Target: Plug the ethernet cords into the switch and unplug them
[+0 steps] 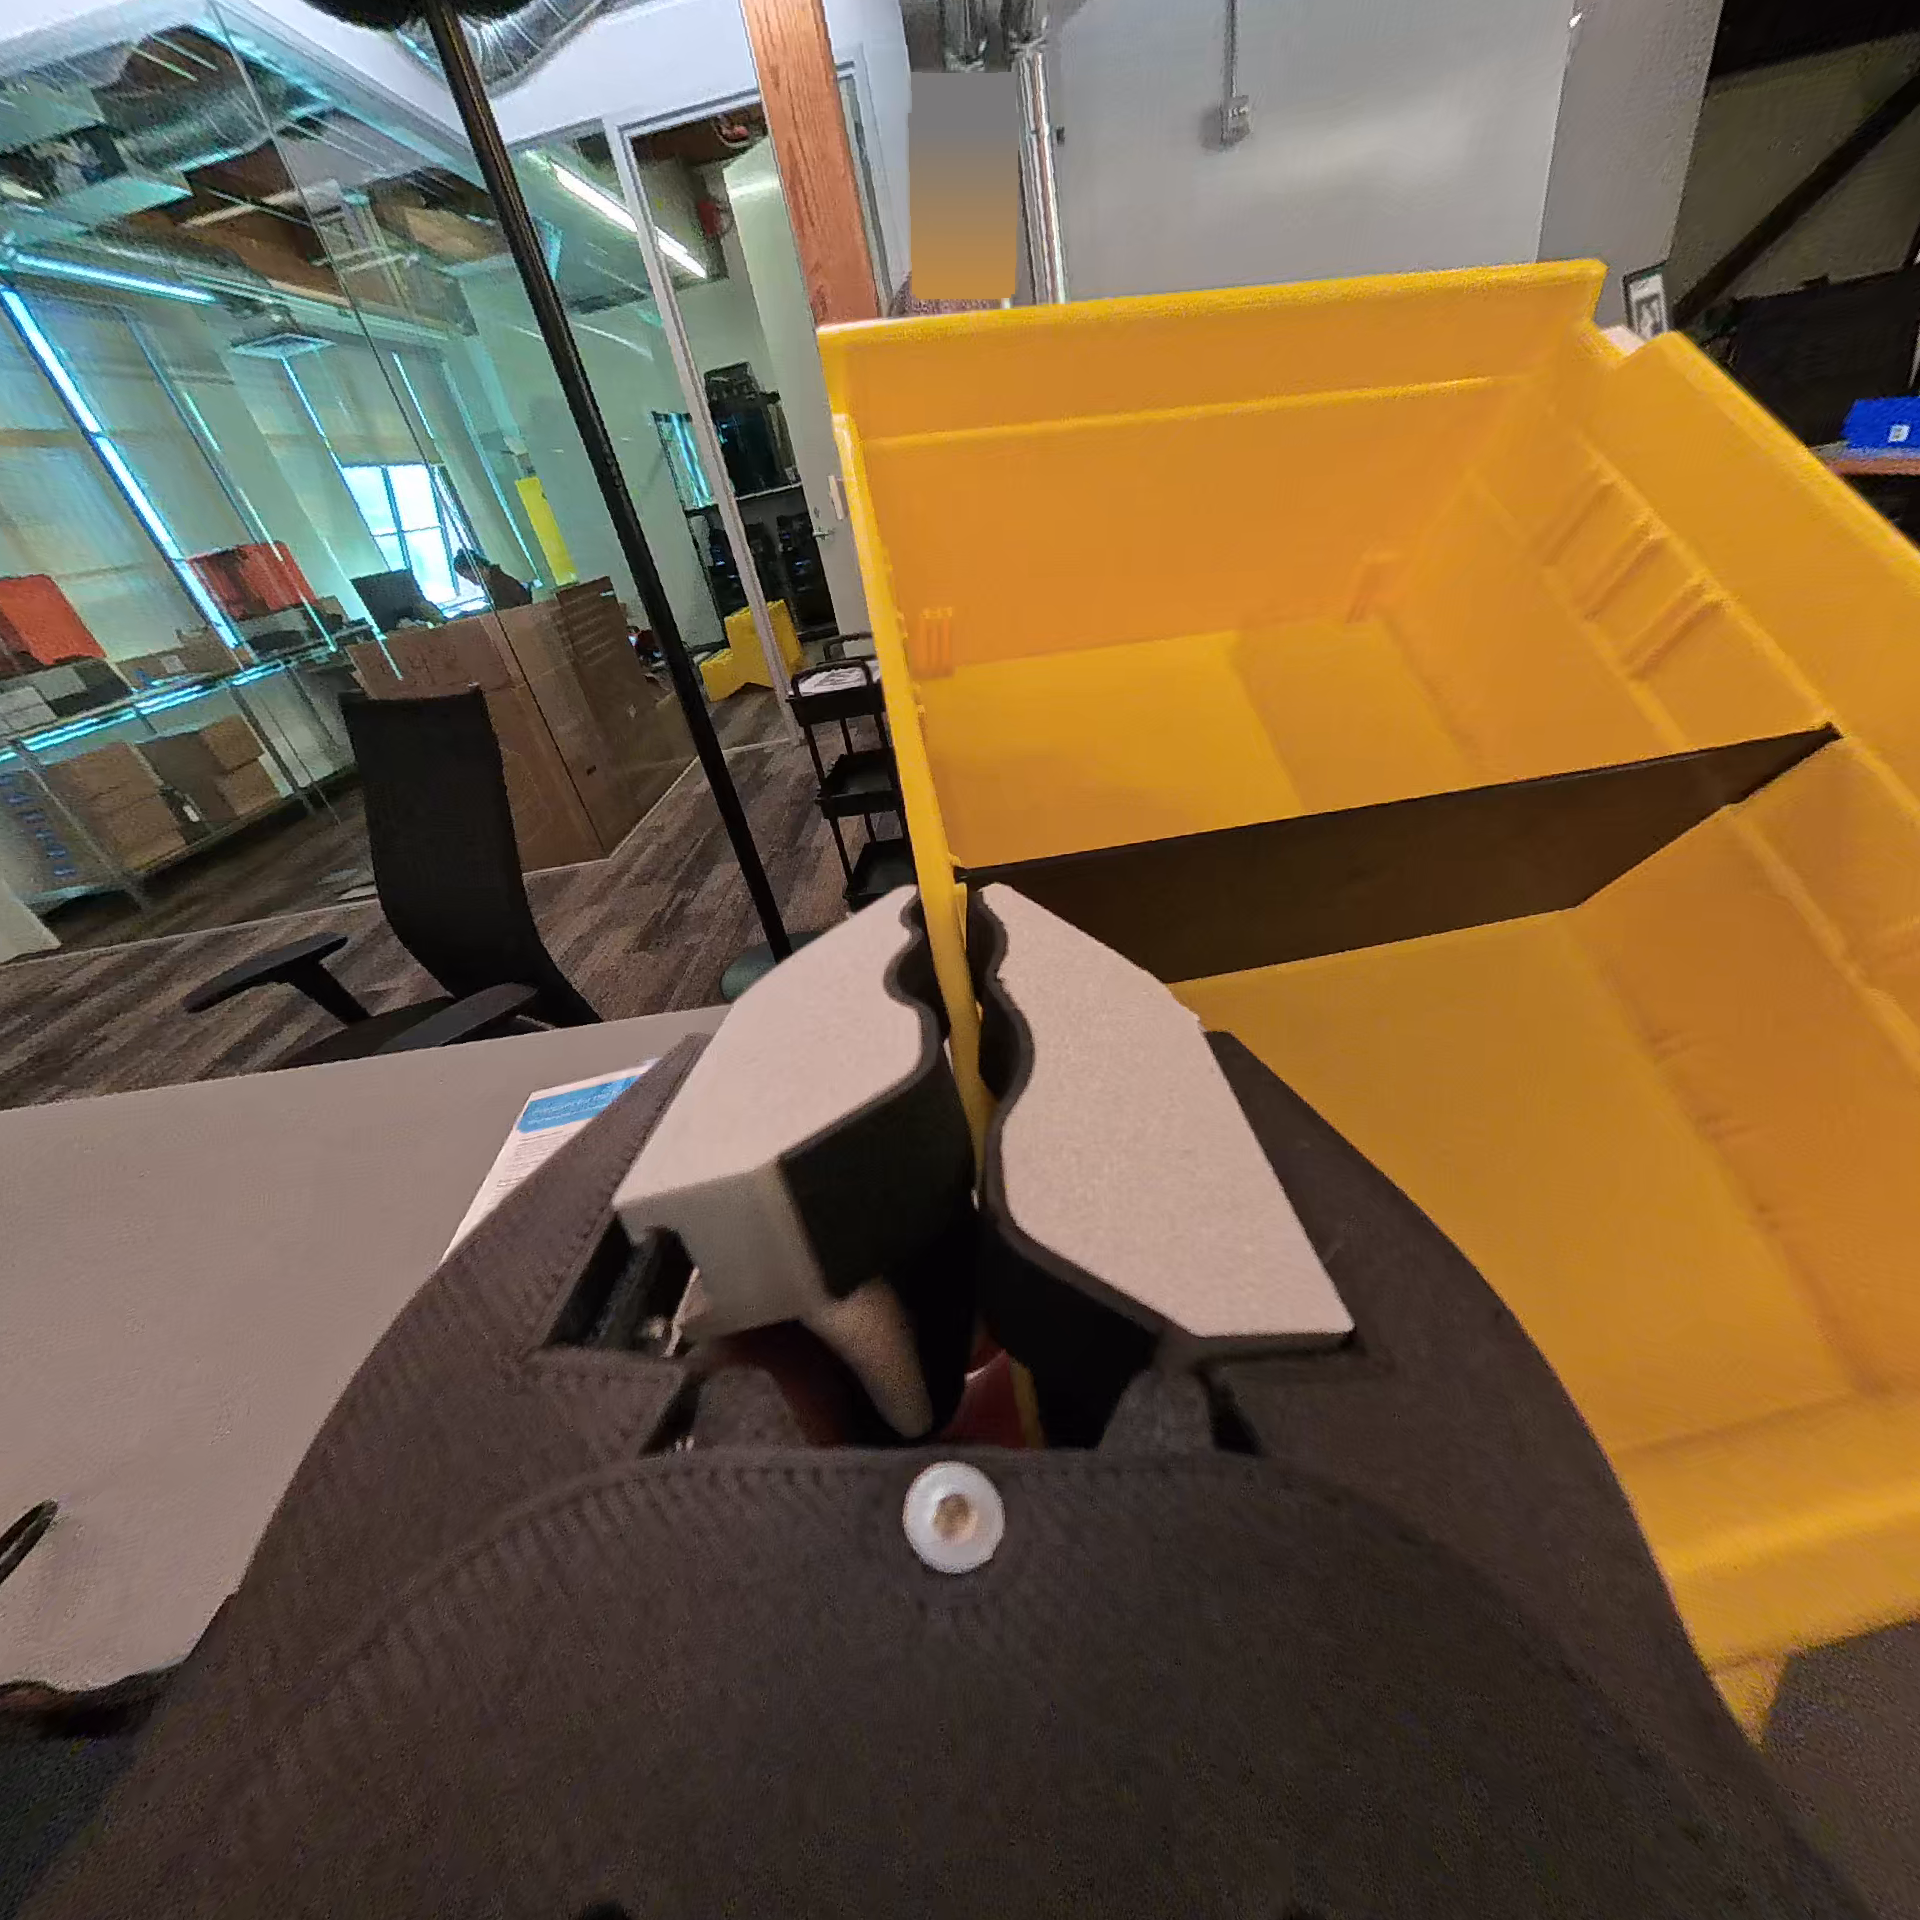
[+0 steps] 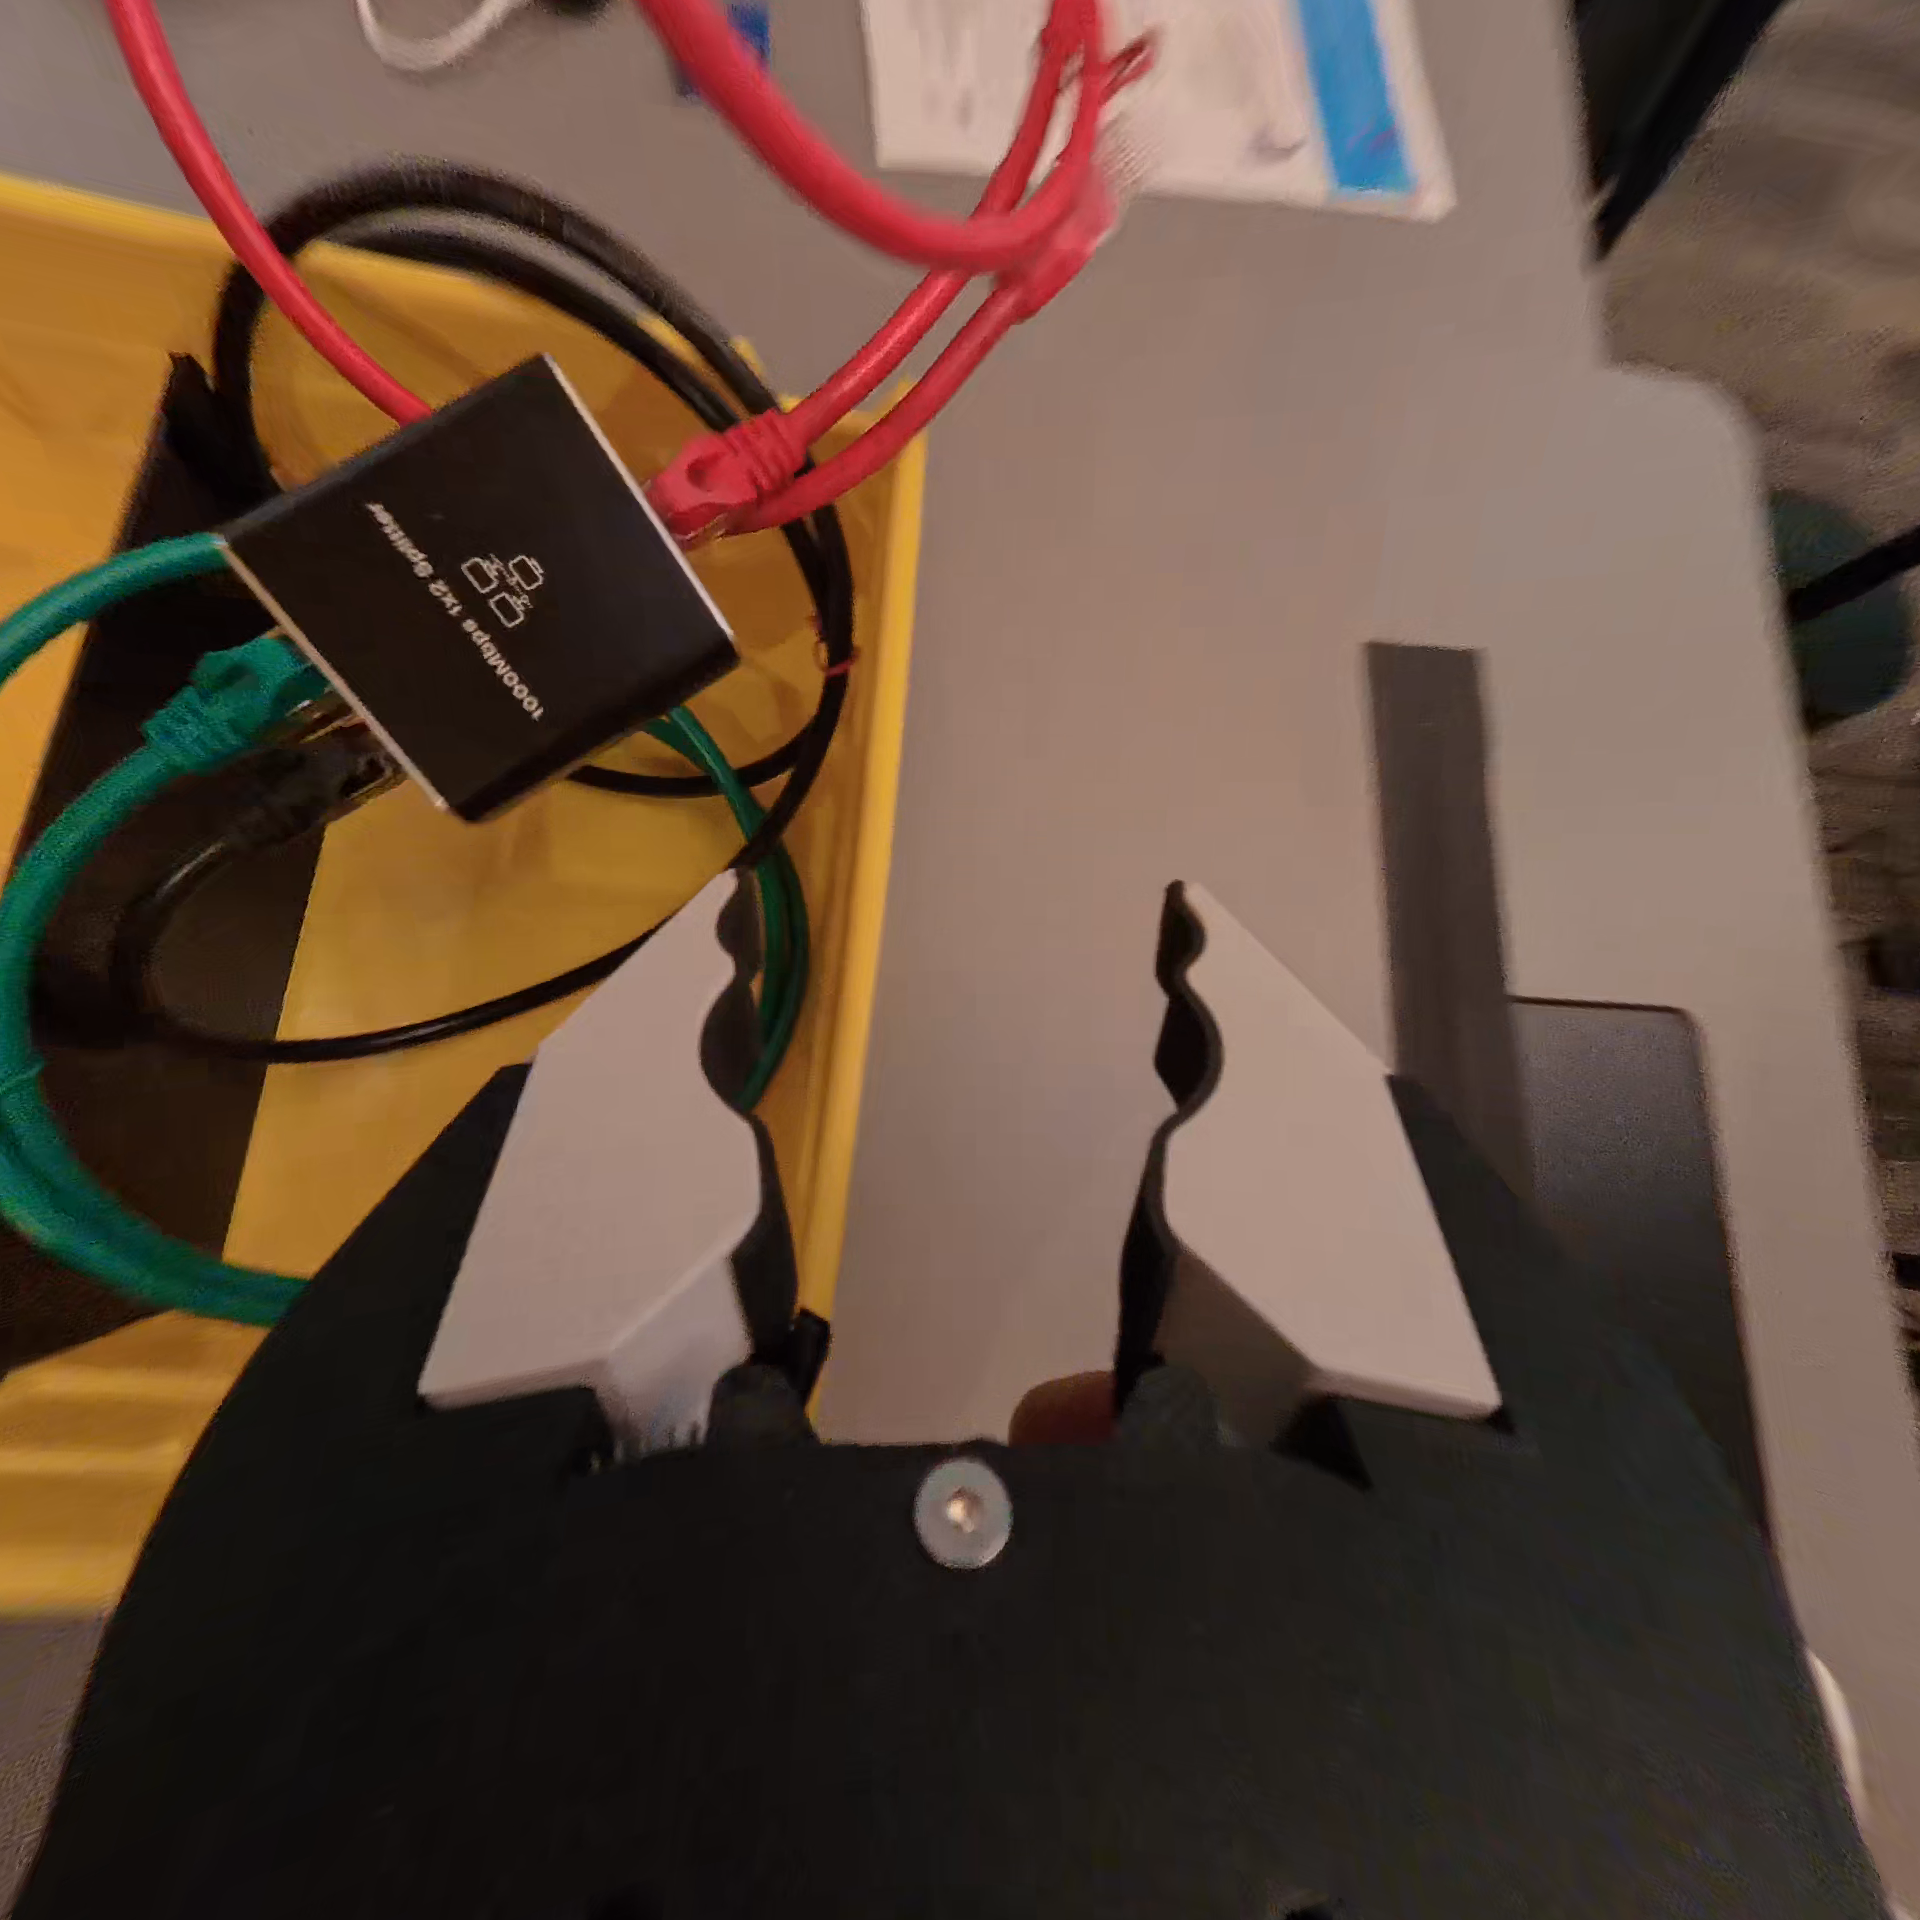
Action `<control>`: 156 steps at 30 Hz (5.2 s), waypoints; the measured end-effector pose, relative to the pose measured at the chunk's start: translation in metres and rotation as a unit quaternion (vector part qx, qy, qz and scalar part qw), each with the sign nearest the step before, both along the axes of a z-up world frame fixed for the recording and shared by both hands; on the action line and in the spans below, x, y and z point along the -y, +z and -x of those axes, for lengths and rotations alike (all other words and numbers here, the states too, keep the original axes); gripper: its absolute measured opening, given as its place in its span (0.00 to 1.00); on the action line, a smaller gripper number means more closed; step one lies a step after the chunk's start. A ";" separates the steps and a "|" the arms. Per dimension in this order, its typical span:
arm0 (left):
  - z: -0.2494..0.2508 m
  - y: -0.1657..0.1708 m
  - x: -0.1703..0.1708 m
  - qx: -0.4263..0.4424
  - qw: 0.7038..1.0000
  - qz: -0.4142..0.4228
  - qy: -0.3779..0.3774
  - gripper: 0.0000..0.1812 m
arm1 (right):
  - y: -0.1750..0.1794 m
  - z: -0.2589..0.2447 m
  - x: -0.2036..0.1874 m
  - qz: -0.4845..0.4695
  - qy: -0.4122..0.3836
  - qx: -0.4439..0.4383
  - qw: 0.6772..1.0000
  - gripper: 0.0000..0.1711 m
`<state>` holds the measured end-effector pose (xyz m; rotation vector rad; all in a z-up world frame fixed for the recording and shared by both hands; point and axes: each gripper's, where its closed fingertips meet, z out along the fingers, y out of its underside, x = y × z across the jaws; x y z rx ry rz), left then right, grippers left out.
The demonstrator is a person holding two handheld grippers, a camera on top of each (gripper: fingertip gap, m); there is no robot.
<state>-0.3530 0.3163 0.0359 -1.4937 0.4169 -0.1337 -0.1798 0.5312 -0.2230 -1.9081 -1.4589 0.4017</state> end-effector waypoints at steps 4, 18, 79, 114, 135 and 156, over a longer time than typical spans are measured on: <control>-0.037 -0.002 0.000 0.023 1.000 0.000 -0.019 0.01 | 0.058 -0.058 0.016 -0.064 -0.029 -0.093 0.993 0.52; -0.360 -0.101 0.002 -0.004 0.974 0.080 -0.212 0.01 | 0.198 -0.392 0.274 -0.150 -0.266 -0.450 0.839 0.41; -0.428 -0.138 0.207 -0.124 0.797 -0.063 -0.587 0.23 | 0.145 -0.233 0.377 -0.122 -0.011 -0.248 0.961 0.34; -0.439 -0.140 0.196 -0.106 0.777 0.013 -0.621 0.17 | 0.118 -0.215 0.370 -0.115 0.037 -0.157 0.980 0.15; -0.436 -0.124 0.174 -0.090 0.821 0.043 -0.562 0.48 | 0.117 -0.232 0.366 -0.093 0.026 -0.132 0.986 0.14; -0.439 -0.145 0.179 -0.251 0.817 -0.097 -0.509 0.58 | 0.135 -0.250 0.362 -0.230 0.072 -0.061 0.969 0.14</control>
